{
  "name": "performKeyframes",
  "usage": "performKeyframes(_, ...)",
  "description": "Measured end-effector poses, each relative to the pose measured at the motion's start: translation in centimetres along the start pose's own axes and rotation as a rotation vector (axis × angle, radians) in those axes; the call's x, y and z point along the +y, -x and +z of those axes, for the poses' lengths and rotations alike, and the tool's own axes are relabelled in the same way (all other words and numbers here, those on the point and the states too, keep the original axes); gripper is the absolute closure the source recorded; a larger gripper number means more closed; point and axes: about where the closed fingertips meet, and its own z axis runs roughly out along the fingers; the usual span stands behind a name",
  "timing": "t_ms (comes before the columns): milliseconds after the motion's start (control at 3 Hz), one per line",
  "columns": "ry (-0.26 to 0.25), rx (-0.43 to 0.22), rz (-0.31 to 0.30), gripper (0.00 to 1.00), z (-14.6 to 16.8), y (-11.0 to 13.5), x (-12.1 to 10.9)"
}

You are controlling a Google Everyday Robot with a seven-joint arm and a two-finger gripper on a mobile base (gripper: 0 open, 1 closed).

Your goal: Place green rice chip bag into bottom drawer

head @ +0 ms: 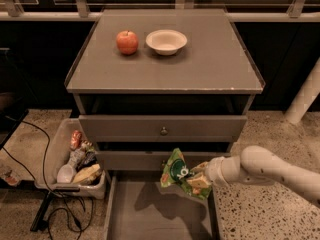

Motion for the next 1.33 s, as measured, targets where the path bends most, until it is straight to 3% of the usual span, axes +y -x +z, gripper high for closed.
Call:
performKeyframes(333, -0.07, 0.035, 0.005, 1.0, 3.6, -2.7, 0.1)
performKeyframes(667, -0.149, 0.018, 0.002, 1.0, 3.5, -2.3, -1.8)
performKeyframes(1333, -0.145, 0.009, 0.016, 1.0, 5.0, -2.8, -2.1)
